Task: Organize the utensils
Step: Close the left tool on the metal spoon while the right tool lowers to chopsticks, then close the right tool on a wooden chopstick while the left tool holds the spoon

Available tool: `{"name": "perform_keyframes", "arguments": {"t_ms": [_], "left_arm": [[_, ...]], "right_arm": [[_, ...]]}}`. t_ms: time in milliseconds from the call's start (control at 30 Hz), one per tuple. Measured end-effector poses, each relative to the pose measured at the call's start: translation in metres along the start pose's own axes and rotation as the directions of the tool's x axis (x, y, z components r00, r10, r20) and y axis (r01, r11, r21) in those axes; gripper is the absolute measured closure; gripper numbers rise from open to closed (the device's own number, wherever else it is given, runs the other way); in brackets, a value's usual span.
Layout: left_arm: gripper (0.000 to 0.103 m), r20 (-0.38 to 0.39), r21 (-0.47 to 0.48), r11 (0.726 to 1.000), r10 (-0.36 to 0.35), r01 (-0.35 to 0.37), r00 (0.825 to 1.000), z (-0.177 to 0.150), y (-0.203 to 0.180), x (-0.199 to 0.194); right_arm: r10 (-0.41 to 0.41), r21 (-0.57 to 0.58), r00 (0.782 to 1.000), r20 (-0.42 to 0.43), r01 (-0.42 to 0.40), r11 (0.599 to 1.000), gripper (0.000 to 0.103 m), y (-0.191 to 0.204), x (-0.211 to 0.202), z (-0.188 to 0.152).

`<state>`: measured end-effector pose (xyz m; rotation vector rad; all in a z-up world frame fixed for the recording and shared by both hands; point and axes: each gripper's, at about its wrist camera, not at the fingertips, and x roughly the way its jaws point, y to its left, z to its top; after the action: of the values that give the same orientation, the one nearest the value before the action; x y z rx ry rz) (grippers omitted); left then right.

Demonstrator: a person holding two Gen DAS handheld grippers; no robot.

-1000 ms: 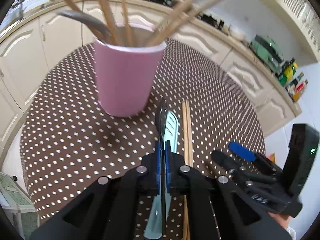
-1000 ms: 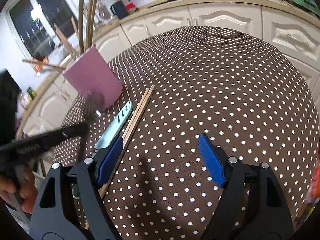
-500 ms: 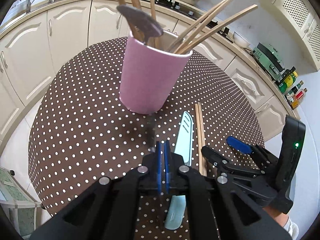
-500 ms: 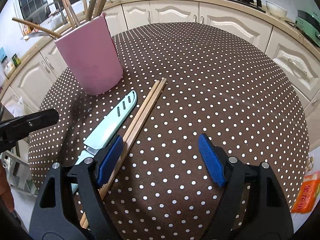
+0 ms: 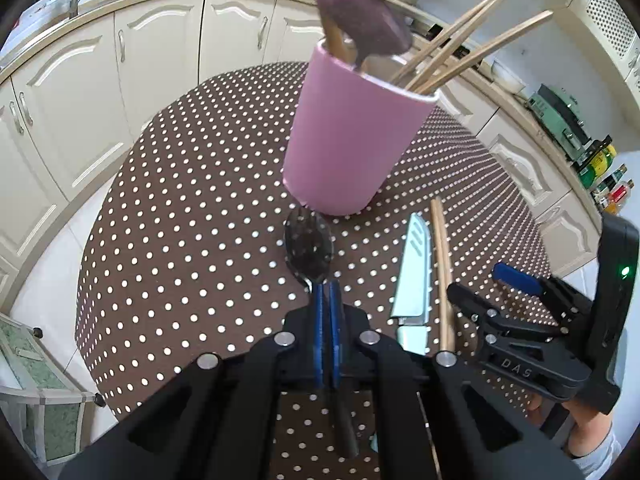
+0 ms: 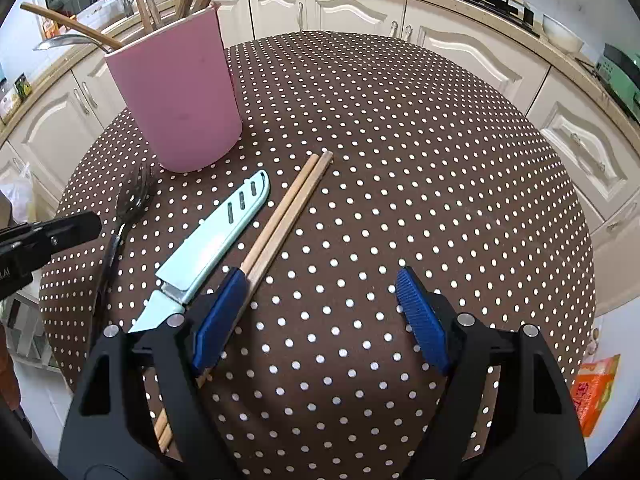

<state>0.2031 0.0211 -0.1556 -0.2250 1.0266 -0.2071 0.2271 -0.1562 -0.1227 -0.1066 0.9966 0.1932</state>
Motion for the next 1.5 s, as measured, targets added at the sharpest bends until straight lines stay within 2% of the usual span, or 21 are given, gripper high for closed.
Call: {"name": "perform_keyframes", "arguments": {"t_ms": [133, 200, 533, 567, 667, 733, 800, 900, 1067, 1167, 1367, 1500], "left_arm": [[0.095, -0.038, 0.013, 1.0, 0.013, -0.013, 0.999, -0.002, 0.001, 0.009], [0.083, -0.046, 0.015, 1.0, 0.02, -0.02, 0.999, -0.002, 0.002, 0.013], [0.083, -0.059, 0.076, 0.994, 0.083, -0.078, 0.995, 0.013, -0.009, 0.026], [0.083, -0.065, 0.085, 0.993, 0.09, -0.085, 0.994, 0.017, -0.013, 0.029], [0.087, -0.063, 0.091, 0.991, 0.105, -0.099, 0.992, 0.022, -0.014, 0.033], [0.09, -0.052, 0.092, 0.99, 0.111, -0.106, 0.992, 0.024, -0.014, 0.035], [0.091, -0.039, 0.103, 0.989, 0.108, -0.103, 0.993, 0.026, -0.016, 0.036], [0.093, -0.017, 0.103, 0.99, 0.1, -0.098, 0.995, 0.023, -0.012, 0.033], [0.093, -0.01, 0.08, 0.995, 0.061, -0.06, 0.998, 0.016, -0.008, 0.025], [0.093, 0.003, 0.081, 0.996, 0.039, -0.04, 0.999, 0.008, -0.009, 0.018], [0.093, 0.023, 0.078, 0.996, -0.054, 0.052, 0.998, -0.002, -0.017, -0.001], [0.093, 0.057, 0.097, 0.99, -0.111, 0.105, 0.992, -0.004, -0.026, -0.019]], "right_arm": [[-0.014, -0.019, 1.0, -0.013, 0.013, 1.0, 0.026, 0.004, 0.007, 0.01], [-0.021, -0.035, 1.0, -0.019, 0.02, 0.999, 0.026, 0.002, 0.007, 0.009], [-0.021, -0.09, 0.996, -0.089, 0.013, 0.996, 0.027, -0.005, 0.01, 0.008], [-0.009, -0.095, 0.994, -0.11, -0.001, 0.995, 0.036, -0.004, 0.012, 0.01], [0.026, -0.082, 0.987, -0.16, -0.039, 0.996, 0.046, -0.005, 0.016, 0.019], [0.034, -0.065, 0.984, -0.177, -0.046, 0.997, 0.056, -0.011, 0.019, 0.027], [0.034, -0.052, 0.98, -0.194, -0.045, 0.998, 0.072, -0.018, 0.021, 0.035], [0.046, -0.033, 0.978, -0.203, -0.053, 0.998, 0.084, -0.027, 0.022, 0.041], [0.12, 0.034, 0.979, -0.166, -0.116, 0.993, 0.096, -0.046, 0.017, 0.037], [0.145, 0.052, 0.981, -0.129, -0.139, 0.989, 0.097, -0.053, 0.01, 0.033], [0.193, 0.063, 0.981, -0.036, -0.19, 0.98, 0.097, -0.064, -0.016, 0.022], [0.239, 0.071, 0.97, 0.05, -0.242, 0.968, 0.097, -0.068, -0.046, 0.009]]}}
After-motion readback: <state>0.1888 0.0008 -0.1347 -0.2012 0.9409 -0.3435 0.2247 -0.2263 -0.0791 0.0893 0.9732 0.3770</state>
